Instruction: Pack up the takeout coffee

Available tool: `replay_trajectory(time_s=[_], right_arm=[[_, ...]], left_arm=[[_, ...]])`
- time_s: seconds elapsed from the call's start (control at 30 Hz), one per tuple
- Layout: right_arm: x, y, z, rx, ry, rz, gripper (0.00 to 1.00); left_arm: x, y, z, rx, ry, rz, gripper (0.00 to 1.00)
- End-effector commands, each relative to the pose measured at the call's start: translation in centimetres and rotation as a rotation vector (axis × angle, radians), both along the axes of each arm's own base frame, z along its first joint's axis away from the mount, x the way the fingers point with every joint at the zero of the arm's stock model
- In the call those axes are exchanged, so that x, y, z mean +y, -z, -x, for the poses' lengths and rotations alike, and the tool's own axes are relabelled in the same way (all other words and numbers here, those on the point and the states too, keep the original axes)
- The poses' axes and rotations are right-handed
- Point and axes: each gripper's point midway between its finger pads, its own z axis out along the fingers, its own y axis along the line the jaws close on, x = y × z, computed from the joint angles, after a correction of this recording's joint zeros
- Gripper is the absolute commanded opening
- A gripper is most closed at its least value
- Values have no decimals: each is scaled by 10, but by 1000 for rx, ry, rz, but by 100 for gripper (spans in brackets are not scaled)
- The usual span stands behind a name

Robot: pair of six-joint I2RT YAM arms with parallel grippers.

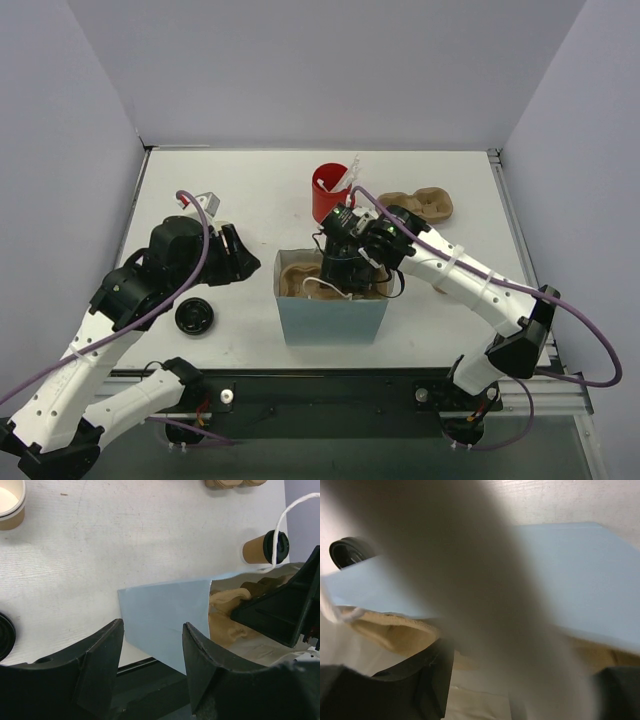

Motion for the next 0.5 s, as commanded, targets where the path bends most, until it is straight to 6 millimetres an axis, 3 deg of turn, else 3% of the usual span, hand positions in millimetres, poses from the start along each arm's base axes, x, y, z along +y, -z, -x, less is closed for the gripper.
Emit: replay_trajectory(time_s=[0.0,0.47], right_arm=[[-10,18,25,111,-31,82,44],[-12,7,13,41,17,82,64]], left_arm=[[-5,-7,-4,-37,15,31,60],[1,-9,-4,-45,4,4,60]])
